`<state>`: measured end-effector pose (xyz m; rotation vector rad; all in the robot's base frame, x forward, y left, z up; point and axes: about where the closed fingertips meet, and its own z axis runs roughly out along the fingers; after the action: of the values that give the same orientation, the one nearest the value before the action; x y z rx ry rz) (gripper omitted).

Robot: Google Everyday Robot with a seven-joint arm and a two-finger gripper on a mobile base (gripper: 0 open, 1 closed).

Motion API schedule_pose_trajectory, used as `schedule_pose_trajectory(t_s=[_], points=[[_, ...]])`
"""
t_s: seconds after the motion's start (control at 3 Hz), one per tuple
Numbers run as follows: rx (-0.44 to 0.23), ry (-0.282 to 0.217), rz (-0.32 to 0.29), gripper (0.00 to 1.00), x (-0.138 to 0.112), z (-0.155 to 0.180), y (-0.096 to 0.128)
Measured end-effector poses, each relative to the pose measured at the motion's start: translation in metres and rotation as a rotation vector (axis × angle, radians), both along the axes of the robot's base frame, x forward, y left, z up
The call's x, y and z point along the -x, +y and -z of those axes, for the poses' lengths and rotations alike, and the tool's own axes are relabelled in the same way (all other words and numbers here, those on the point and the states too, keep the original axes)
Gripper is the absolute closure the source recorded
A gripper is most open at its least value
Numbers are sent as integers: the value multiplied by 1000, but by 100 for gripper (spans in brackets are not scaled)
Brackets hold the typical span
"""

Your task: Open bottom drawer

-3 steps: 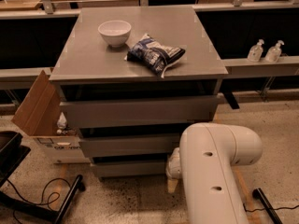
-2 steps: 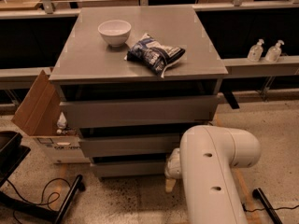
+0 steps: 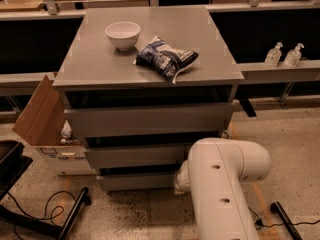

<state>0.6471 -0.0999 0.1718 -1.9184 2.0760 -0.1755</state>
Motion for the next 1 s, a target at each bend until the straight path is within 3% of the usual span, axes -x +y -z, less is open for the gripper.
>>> schedule_pose_trajectory(t_s=[0.67, 1.0], points=[[0, 13, 7, 100, 6, -5, -1], [0, 13, 7, 100, 6, -8, -1]])
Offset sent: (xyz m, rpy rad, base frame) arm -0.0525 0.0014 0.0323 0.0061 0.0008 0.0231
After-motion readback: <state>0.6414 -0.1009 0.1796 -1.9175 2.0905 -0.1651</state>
